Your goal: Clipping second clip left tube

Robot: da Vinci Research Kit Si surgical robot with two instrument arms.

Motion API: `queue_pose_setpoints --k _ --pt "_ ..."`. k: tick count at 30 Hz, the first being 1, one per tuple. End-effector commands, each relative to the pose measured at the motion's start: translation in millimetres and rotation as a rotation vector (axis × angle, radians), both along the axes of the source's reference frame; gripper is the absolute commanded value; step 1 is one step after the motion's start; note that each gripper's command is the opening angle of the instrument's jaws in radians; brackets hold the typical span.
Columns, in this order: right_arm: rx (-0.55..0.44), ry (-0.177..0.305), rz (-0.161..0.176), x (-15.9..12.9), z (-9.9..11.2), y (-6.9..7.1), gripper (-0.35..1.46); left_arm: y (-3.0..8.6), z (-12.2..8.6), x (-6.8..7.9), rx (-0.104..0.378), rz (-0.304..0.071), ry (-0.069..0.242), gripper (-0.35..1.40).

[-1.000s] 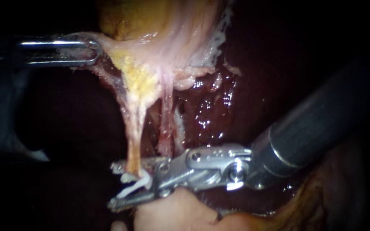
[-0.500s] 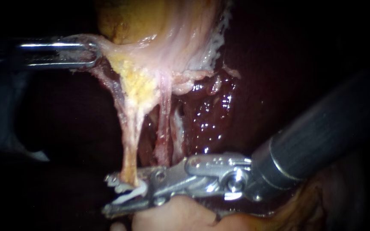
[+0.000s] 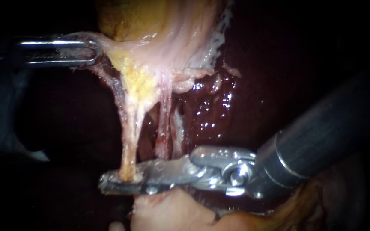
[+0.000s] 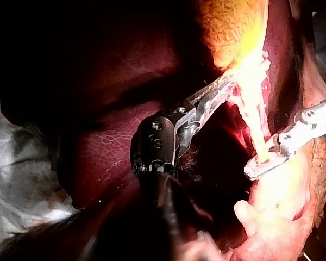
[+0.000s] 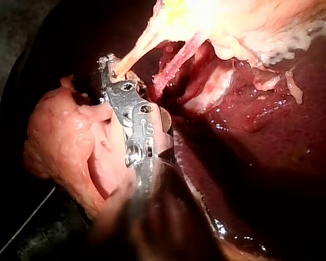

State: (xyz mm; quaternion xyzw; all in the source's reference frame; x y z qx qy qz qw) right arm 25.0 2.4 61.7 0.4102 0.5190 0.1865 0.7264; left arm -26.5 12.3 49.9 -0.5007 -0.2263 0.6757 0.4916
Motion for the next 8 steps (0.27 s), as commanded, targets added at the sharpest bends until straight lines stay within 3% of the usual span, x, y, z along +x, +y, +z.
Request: queue_pose_setpoints --k 1,7,8 --pt "0.001 0.001 -0.001 0.0 0.1 0.0 -0.35 0.0 0.0 0.0 0.0 0.0 0.0 -0.35" --pt "0.017 -0.005 0.002 -0.2 0.5 0.3 -0.35 0.1 0.2 -0.1 0.0 0.0 0.0 -0.35" --pt "0.019 -0.011 0.01 -0.2 0.6 0.3 -0.17 0.2 0.2 -0.1 0.0 0.0 0.0 -0.35"
